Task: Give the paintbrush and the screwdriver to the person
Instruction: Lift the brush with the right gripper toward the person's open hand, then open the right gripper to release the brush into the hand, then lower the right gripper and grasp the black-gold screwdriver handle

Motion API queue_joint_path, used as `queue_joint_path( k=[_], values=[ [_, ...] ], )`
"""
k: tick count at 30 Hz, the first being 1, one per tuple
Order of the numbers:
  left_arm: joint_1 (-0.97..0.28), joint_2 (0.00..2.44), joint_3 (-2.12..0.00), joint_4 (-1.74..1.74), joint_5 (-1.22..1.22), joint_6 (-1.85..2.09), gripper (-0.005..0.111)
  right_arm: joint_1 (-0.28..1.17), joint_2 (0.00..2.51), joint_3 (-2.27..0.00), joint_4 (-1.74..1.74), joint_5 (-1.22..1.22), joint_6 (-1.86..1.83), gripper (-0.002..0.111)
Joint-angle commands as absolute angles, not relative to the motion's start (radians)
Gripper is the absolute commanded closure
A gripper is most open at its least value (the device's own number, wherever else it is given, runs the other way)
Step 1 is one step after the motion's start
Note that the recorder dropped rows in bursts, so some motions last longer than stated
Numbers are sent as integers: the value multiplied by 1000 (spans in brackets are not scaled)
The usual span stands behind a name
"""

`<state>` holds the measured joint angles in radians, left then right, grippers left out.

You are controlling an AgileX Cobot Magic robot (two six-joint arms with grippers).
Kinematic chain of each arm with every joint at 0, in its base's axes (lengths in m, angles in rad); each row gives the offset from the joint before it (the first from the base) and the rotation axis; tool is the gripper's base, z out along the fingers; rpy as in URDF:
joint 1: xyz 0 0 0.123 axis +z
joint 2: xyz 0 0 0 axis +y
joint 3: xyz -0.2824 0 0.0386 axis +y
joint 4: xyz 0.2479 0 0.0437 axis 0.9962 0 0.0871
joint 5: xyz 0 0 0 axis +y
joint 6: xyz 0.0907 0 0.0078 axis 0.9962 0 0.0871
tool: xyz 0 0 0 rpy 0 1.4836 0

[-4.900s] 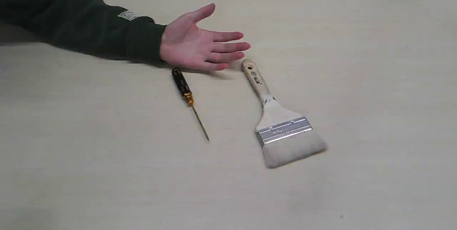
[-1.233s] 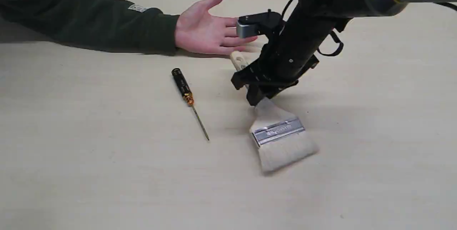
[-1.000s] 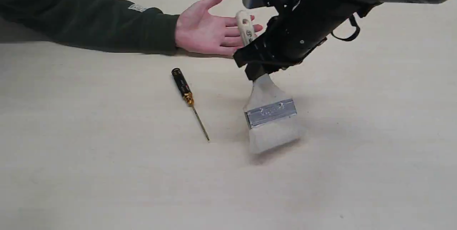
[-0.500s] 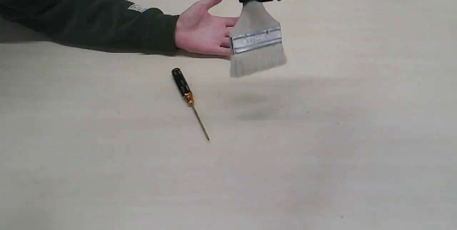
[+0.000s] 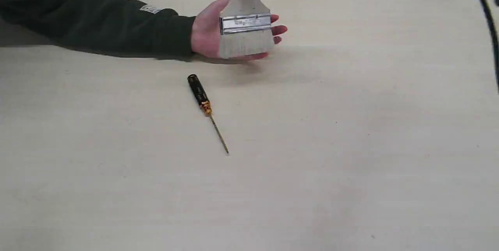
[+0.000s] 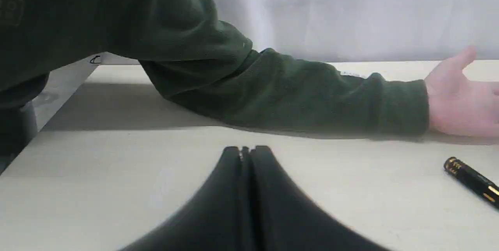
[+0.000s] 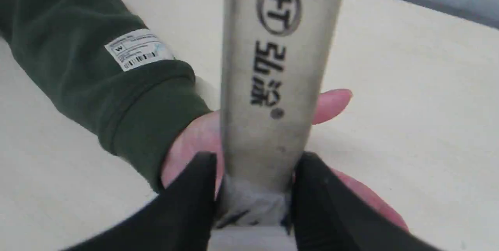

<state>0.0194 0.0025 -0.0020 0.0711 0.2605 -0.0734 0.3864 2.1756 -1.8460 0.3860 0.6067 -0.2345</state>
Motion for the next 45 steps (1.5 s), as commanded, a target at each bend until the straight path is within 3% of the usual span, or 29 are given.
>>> queue_joint_path(
  k=[1, 9, 11, 17, 19, 31, 45],
  values=[
    [11, 0, 0, 68, 250, -75, 107, 387, 2258, -1930, 325, 645, -158, 104],
    [11, 0, 0, 68, 250, -75, 107, 387, 2373, -2044, 294, 707, -123, 101],
    [11, 0, 0, 70, 248, -75, 107, 387, 2374, -2048, 294, 705, -118, 93],
    [11, 0, 0, 70, 250, -75, 107, 384, 2339, -2057, 301, 726, -108, 54],
    [11, 0, 0, 70, 250, -75, 107, 384, 2319, -2057, 301, 740, -108, 49],
    [11, 0, 0, 70, 250, -75, 107, 384, 2183, -2021, 215, 997, -128, 48],
    [11, 0, 0, 68, 250, -75, 107, 386, 1862, -1563, 369, 931, -276, 48]
  ],
)
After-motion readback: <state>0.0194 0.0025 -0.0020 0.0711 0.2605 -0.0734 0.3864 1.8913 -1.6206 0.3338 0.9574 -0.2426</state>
